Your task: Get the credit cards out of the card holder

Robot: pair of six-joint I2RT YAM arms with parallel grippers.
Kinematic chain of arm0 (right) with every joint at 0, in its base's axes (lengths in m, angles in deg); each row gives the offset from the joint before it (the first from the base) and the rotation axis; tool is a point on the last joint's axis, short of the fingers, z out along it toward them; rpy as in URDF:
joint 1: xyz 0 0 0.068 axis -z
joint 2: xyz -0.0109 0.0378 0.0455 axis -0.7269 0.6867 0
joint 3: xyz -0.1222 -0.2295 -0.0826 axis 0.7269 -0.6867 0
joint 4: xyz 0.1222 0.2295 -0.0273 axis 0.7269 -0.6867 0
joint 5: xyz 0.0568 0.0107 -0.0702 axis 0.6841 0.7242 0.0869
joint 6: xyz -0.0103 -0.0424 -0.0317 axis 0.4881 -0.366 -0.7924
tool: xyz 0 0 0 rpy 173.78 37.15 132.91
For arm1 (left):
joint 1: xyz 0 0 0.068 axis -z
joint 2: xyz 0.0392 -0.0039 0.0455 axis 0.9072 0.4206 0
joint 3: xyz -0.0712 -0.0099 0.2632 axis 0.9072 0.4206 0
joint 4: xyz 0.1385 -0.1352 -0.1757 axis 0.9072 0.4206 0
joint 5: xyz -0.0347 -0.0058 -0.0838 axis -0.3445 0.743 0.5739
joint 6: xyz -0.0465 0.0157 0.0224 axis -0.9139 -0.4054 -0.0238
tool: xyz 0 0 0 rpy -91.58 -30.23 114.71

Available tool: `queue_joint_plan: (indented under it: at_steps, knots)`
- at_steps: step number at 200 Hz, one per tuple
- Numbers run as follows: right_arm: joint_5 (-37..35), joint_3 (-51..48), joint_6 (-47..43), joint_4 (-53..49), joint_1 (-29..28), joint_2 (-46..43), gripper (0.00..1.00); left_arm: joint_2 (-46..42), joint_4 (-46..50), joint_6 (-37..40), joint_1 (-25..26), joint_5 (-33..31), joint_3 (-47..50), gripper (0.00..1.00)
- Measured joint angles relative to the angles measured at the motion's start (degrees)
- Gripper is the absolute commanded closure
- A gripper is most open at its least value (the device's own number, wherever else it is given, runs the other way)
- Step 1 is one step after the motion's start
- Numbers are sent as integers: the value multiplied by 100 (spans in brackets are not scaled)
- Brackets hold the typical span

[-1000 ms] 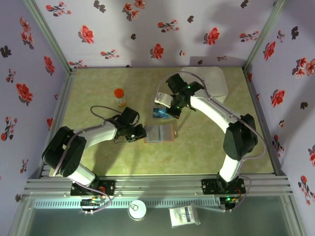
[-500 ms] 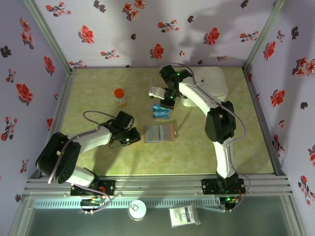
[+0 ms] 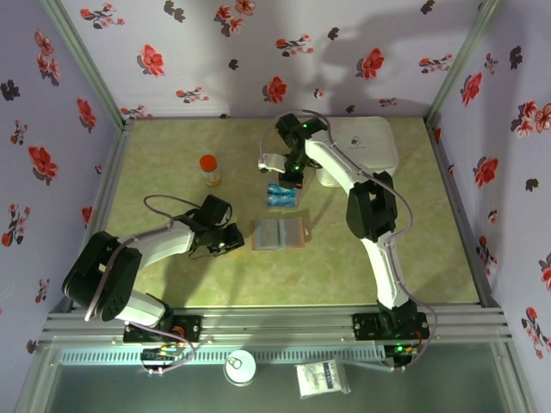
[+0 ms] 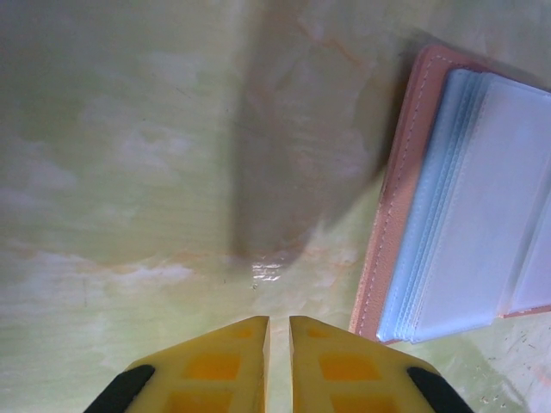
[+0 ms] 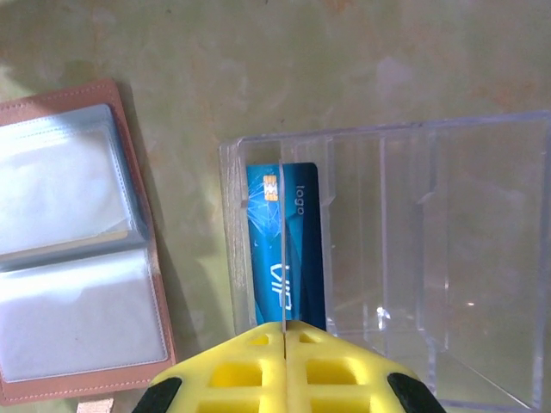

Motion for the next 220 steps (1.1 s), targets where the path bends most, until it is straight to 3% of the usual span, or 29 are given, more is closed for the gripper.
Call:
queue_joint_plan:
  at_steps: [36,62,152,185,220]
  knots:
    - [-9,11,-70,-101,26,50,98,114,-2,0,-11,2,-4,87]
    - [-72,33,-114,-116,39,50,80,118,0,0,-13,2,-7,87]
    - [-221,-52,232,114,98,4,82,129,7,2,-13,7,-59,87]
    - [-212,-767,1069,831,98,-466,80,127,-15,0,-13,22,-59,89]
    - [-188,-2096,2817,2153,98,-1353,80,127,-144,-2,-11,87,-59,90]
